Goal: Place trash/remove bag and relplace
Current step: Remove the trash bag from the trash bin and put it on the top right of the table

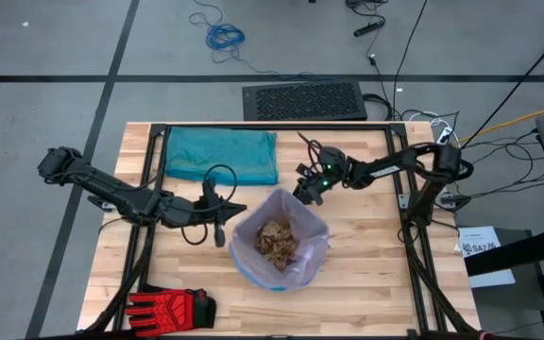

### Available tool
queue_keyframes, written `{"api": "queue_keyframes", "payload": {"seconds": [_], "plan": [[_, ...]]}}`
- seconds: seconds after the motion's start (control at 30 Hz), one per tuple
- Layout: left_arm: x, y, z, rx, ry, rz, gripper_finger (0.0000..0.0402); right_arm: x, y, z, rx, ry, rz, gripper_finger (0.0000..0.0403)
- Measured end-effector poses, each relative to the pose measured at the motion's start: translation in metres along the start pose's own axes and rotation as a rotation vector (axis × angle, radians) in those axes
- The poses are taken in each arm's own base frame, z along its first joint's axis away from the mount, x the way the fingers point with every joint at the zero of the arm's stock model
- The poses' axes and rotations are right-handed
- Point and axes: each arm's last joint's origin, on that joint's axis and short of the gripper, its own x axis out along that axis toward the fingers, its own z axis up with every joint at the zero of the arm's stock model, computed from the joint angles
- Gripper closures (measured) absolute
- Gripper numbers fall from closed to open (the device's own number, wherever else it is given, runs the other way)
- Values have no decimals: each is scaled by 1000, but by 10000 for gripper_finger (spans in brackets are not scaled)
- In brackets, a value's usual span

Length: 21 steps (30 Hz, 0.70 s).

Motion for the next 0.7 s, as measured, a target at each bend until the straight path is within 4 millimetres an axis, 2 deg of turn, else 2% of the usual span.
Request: {"api": "queue_keyframes", "payload": {"seconds": [0.07,0.27,0.53,0.7], "plan": [[0,0,0,0,0,0,402,4,6,-1,-43,-18,-5,391],[0,0,0,-1,-1,0,402,-2,41,8,-198,-105,17,401],[0,0,0,-2,-2,0,402,-32,99,21,-456,-267,30,403],[0,0,1,-4,-13,14,402,-48,122,20,-544,-325,-2,403]]}}
